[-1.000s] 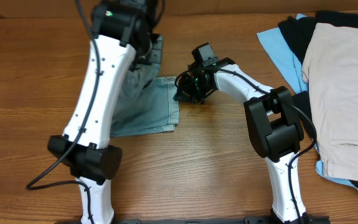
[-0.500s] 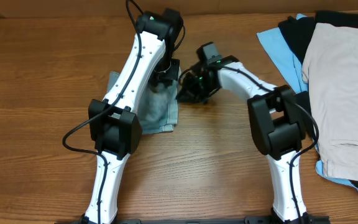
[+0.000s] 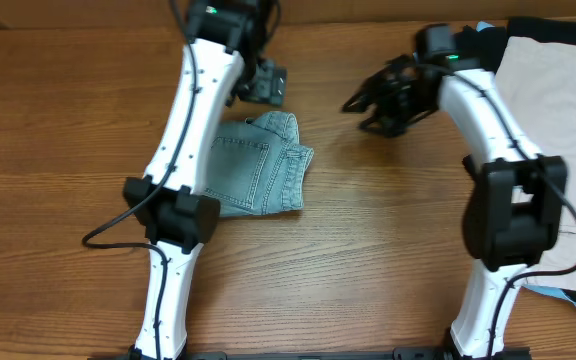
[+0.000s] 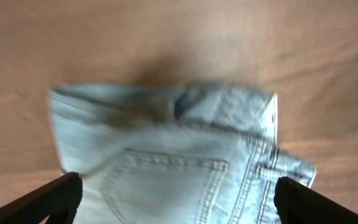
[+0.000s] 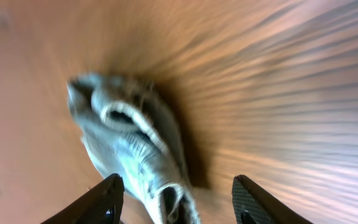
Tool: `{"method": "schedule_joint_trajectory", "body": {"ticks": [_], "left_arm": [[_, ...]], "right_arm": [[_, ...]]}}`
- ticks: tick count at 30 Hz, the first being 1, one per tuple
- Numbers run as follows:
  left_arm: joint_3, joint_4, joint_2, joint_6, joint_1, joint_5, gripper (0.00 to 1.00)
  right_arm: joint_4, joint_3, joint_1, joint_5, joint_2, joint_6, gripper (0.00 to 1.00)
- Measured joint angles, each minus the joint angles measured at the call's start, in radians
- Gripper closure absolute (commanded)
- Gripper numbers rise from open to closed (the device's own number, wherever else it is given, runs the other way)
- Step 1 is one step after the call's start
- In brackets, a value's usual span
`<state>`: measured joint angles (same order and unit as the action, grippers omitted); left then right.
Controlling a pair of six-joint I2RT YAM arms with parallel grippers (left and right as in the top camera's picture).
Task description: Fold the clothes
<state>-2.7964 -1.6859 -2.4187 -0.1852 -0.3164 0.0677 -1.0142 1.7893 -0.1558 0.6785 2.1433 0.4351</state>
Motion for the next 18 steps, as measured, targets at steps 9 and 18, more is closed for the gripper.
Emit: {"method": "schedule_joint_trajectory", "body": {"ticks": [9, 18], "left_arm": [[-0.011, 0.002, 0.13, 0.319, -0.025, -0.125, 0.0], [0.413, -0.001, 0.127, 0.38, -0.246, 0.076, 0.0]], "right_arm": [[0.06, 0.0, 0.011, -0.064, 0.0, -0.004, 0.0], [-0.019, 0.0, 0.29, -0.098, 0.0, -0.06, 0.0]]}}
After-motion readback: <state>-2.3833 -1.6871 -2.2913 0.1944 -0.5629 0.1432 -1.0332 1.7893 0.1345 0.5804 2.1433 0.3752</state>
